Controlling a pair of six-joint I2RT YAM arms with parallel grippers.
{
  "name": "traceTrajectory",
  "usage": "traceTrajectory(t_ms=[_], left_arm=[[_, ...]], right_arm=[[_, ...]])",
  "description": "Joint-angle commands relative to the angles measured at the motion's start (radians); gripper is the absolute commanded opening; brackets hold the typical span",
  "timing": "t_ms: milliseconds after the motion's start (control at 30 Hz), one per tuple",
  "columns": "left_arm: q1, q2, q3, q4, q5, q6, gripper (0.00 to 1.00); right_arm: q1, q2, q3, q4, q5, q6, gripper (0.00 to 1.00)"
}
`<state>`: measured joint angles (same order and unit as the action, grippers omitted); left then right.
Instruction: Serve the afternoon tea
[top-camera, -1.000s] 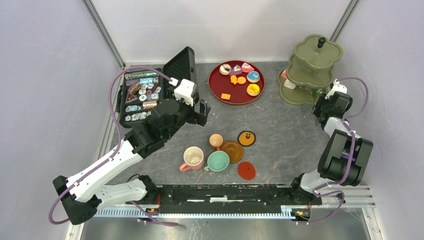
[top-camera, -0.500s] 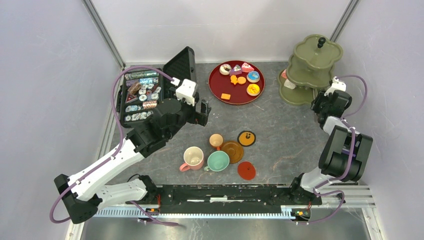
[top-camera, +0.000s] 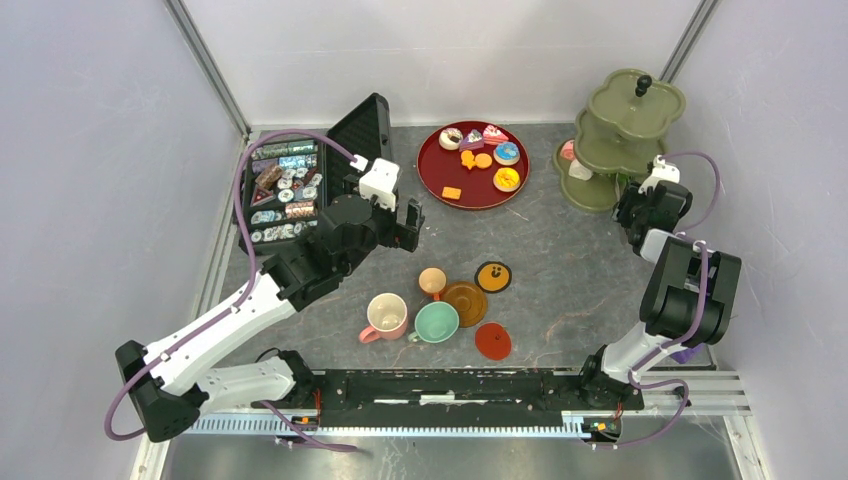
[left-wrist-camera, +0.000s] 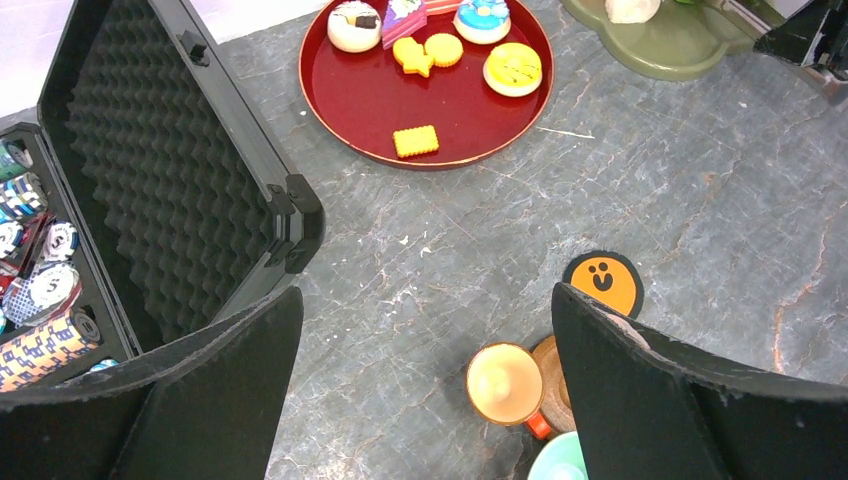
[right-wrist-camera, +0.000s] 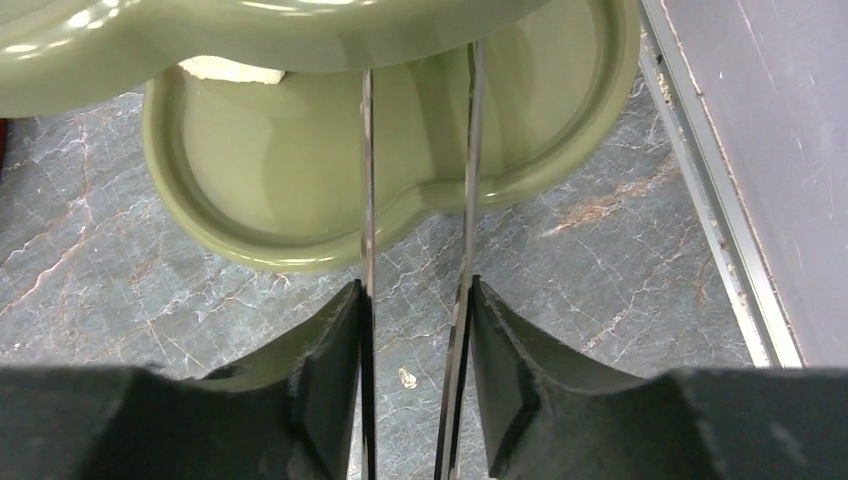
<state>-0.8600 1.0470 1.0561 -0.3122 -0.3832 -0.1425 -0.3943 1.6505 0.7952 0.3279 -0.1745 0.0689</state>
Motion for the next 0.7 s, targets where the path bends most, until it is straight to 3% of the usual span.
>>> traceTrajectory(t_ms=[0, 167, 667], left_arm=[[-0.004, 0.006, 0.010, 0.020, -0.010, -0.002, 1.00], [-0.004, 0.004, 0.010, 0.019, -0.007, -0.005, 1.00], [-0.005, -0.030, 0.010, 0.021, 0.026, -0.025, 1.00]], right_arm=[[0.002, -0.008, 0.036, 0.050, 0.035, -0.015, 0.51], [0.005, -0.047, 0.017, 0.014, 0.073, -0.002, 0.60], [0.011, -0.278, -0.127, -0.145, 0.138, 0.041, 0.60]])
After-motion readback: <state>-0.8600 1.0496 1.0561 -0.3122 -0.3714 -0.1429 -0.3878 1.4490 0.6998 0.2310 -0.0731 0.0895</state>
